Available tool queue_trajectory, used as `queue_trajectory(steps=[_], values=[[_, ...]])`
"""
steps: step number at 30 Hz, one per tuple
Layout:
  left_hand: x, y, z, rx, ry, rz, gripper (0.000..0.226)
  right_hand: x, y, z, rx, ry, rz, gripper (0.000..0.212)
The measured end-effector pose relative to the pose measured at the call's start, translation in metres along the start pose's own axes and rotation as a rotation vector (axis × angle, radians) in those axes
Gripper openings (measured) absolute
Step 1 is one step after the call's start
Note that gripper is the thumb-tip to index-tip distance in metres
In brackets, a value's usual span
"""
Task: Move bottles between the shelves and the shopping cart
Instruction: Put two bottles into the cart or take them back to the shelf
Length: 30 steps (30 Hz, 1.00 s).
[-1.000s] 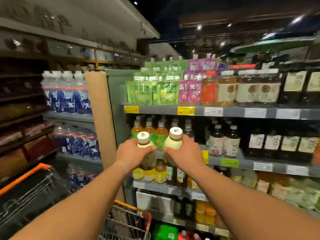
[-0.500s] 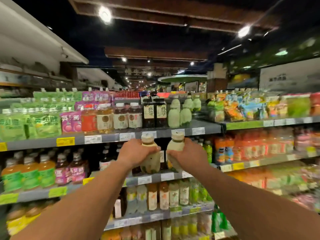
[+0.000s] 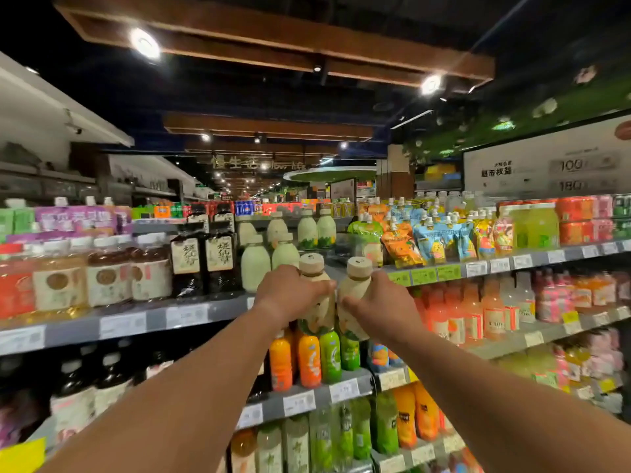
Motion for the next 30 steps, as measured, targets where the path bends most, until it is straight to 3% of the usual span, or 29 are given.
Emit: queue_trajectory(steps=[2,6,11,17,21,30], values=[[-0.013,-0.009,0.032,-0.011,-0.012,0.034,0.057,-0.010,0.000,0.028,-0.032,0.024,0.015,0.059],[-0.036,-0.023,0.094,-0.041,0.015,0.048,0.056,-0.023,-0.002,0.094,-0.073,0.071,0.073,0.038],[-0.048,-0.043,0.159,-0.095,0.059,0.088,0.067,-0.031,-0.020,0.169,-0.069,0.142,0.162,0.032],[-0.036,-0.075,0.214,-0.134,0.212,0.190,0.078,-0.058,-0.070,0.242,0.112,0.092,0.110,0.044],[-0.020,-0.104,0.237,-0.077,0.283,0.237,0.071,-0.079,-0.106,0.264,0.259,-0.005,-0.050,0.050],[-0.001,-0.124,0.273,-0.101,0.379,0.145,0.065,-0.093,-0.140,0.300,0.286,-0.032,-0.015,0.062]])
Point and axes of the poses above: each hand's wrist, its own z-axis towards the middle knuckle, its own y-axis out of the back of the hand, x = y × z, the point moved 5 cm from there along z, towards the middle knuckle, and after that the axes turned 8 degrees about z, right-handed, at the moved point
